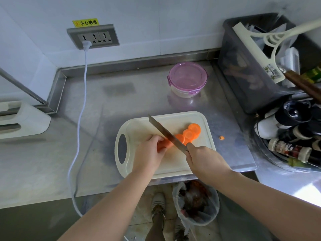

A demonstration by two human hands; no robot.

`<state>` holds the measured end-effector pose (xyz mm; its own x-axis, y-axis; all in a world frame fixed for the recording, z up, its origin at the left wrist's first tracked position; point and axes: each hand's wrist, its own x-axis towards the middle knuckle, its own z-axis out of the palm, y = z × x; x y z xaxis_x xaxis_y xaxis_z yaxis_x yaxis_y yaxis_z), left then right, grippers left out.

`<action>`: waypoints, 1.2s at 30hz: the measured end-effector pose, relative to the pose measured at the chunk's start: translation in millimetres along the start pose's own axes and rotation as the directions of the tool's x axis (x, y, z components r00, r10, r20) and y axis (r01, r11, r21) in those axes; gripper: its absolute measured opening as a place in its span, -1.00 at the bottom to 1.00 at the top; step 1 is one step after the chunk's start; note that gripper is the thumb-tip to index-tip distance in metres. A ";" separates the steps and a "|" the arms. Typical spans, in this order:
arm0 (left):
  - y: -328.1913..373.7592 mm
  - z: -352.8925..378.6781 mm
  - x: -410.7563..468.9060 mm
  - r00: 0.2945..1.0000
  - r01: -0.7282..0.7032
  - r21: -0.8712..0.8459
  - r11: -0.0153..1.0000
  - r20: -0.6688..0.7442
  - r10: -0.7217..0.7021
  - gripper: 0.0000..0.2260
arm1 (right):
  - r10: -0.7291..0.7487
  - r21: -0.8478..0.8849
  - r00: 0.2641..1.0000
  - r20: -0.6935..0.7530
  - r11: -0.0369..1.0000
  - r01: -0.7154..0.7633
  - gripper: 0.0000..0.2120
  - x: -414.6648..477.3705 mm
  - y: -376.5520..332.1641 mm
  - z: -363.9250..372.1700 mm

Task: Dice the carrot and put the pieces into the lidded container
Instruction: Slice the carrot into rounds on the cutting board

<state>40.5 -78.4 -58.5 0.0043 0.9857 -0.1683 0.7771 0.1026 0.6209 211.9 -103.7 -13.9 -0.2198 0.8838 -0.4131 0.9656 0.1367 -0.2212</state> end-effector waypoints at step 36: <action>-3.1 -2.9 -5.0 1.000 -0.030 -0.011 0.999 -0.006 0.030 -0.78 | -0.029 0.084 0.999 -0.031 0.996 0.031 -0.87 1.8 0.3 -2.8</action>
<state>36.2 -83.2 -57.3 0.0233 0.9892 -0.1449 0.7697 0.0747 0.6340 212.1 -100.8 -12.3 -0.2429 0.8928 -0.3794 0.9431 0.1259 -0.3076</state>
